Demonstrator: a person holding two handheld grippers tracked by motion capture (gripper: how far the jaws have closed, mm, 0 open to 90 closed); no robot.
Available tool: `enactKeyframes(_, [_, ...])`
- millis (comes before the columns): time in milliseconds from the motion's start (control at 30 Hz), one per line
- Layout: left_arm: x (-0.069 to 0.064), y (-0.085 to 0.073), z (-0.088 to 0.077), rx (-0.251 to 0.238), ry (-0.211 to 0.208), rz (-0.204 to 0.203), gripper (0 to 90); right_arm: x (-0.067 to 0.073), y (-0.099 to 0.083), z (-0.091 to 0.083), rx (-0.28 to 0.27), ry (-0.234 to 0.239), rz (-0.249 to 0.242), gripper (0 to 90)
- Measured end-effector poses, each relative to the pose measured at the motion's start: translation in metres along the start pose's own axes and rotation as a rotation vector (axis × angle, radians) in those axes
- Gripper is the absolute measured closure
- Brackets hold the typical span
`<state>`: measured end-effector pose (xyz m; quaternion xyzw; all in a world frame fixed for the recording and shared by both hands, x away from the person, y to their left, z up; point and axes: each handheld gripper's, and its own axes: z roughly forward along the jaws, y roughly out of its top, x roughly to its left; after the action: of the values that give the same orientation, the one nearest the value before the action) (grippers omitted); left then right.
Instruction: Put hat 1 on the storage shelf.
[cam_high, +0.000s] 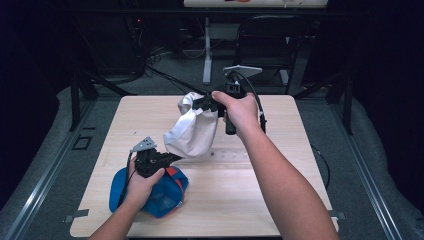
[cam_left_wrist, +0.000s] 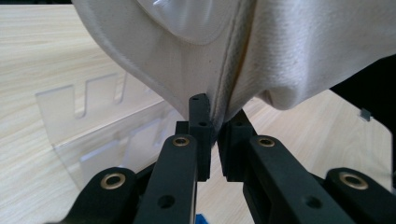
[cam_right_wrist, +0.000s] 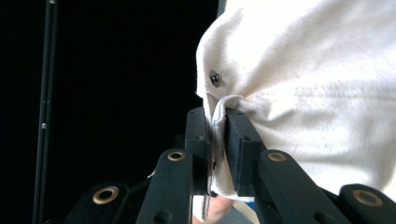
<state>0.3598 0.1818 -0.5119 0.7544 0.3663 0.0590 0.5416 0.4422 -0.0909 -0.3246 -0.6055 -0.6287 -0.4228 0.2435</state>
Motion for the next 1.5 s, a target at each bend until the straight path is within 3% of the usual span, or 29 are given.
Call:
enactKeyframes(133, [-0.002,0.006,-0.001,0.04,0.013,0.002,85.2,0.002,0.003,-0.006,-0.009,-0.018,-0.004,80.1])
enactKeyframes(167, [-0.001,0.006,-0.002,0.067,0.045,0.011,85.2,0.001,0.004,-0.007,-0.009,-0.036,0.01,80.0])
enactKeyframes(333, [0.005,0.002,-0.007,0.074,0.067,-0.003,84.9,-0.004,0.002,0.003,0.01,-0.032,0.011,79.8])
enactKeyframes(433, [0.0,0.001,-0.004,0.09,0.099,0.023,85.0,-0.003,0.001,0.007,0.014,-0.032,0.005,79.8])
enactKeyframes(533, [-0.006,-0.001,0.003,0.099,0.081,0.025,85.3,-0.002,0.001,0.007,0.006,-0.031,0.007,79.9])
enactKeyframes(633, [-0.003,0.0,0.004,0.096,0.072,0.019,85.4,-0.001,0.002,0.004,-0.003,-0.034,0.008,79.9])
enactKeyframes(700, [-0.004,0.001,0.003,0.11,0.091,0.058,85.4,-0.003,0.002,0.002,0.003,-0.047,0.002,80.1])
enactKeyframes(733, [-0.004,0.001,0.003,0.11,0.091,0.058,85.4,-0.003,0.002,0.002,0.003,-0.047,0.002,80.1])
enactKeyframes(767, [-0.006,0.002,0.003,0.139,0.115,0.109,85.4,-0.005,0.002,0.001,0.008,-0.045,0.003,80.2])
enactKeyframes(833, [-0.007,0.002,0.003,0.153,0.125,0.15,85.4,-0.006,0.001,0.0,0.003,-0.045,0.008,80.4])
enactKeyframes(1067, [-0.003,0.006,0.003,0.149,0.096,0.14,85.4,-0.011,-0.002,-0.005,0.004,-0.051,0.008,80.4])
enactKeyframes(1100, [0.001,0.008,0.001,0.137,0.062,0.134,85.4,-0.014,-0.002,-0.007,0.008,-0.048,0.012,80.5])
enactKeyframes(1133, [0.001,0.008,0.001,0.137,0.062,0.134,85.4,-0.014,-0.002,-0.007,0.008,-0.048,0.012,80.5])
enactKeyframes(1167, [0.004,0.011,0.001,0.108,0.039,0.1,85.4,-0.014,-0.001,-0.009,-0.003,-0.04,0.007,80.3])
enactKeyframes(1233, [0.005,0.013,0.006,0.115,0.021,0.094,85.3,-0.012,0.0,-0.012,-0.02,-0.019,0.016,80.2])
enactKeyframes(1367, [0.013,0.011,0.009,0.122,0.018,0.072,84.9,-0.008,-0.001,-0.009,-0.016,-0.038,0.001,80.1])
enactKeyframes(1400, [0.015,0.009,0.006,0.128,0.044,0.052,84.6,-0.008,-0.001,-0.005,-0.001,-0.044,-0.007,79.8])
enactKeyframes(1500, [0.011,0.003,0.007,0.156,0.08,0.065,84.8,-0.008,-0.002,0.002,0.02,-0.05,-0.012,79.6])
